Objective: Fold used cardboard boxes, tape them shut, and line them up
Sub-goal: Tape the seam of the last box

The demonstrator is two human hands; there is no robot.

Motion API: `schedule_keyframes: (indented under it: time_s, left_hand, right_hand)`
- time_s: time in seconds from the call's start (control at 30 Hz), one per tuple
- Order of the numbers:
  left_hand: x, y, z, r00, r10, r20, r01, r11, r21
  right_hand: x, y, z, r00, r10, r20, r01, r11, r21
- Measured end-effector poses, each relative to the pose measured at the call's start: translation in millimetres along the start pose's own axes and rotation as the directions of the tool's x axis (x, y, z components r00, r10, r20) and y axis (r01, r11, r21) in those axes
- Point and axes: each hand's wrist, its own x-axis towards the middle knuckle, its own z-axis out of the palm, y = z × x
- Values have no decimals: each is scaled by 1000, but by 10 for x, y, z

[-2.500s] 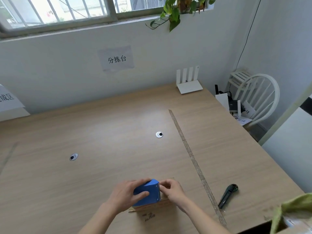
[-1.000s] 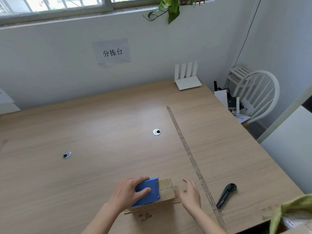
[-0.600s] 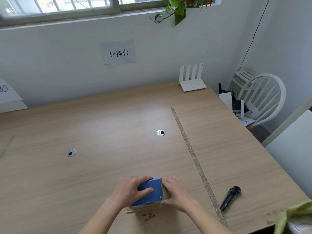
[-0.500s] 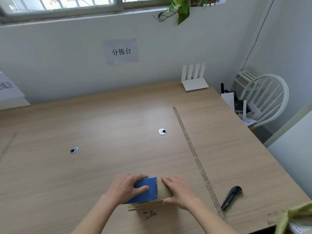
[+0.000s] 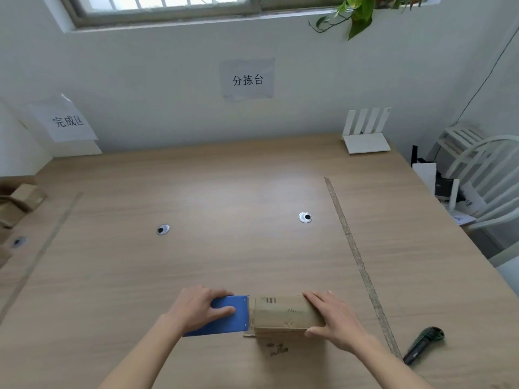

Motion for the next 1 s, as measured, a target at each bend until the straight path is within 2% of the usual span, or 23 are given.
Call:
schedule_keyframes:
  time_s: [0.4, 0.6, 0.73, 0.87, 1.0]
  left_hand:
    - [88, -72, 38, 999, -16, 51, 17, 1000, -19]
    - [210, -119, 225, 986, -17, 166, 37, 992, -120]
    - [328, -95, 272, 981, 10, 194, 19, 989, -144]
    - [337, -272, 404, 964, 14, 266, -57, 986, 156]
    - [131, -688, 671, 968, -100, 230, 59, 982, 179]
  right_hand:
    - [-9, -29, 10, 1000, 3, 14, -3, 1000, 29]
    - [3, -4, 35, 1000, 10, 25, -11, 1000, 13]
    - [30, 46, 95, 999, 7, 35, -8, 1000, 27]
    - [38, 80, 116, 999, 3, 42, -4, 1000, 19]
    - [45, 68, 100, 999, -1, 32, 1, 1000, 5]
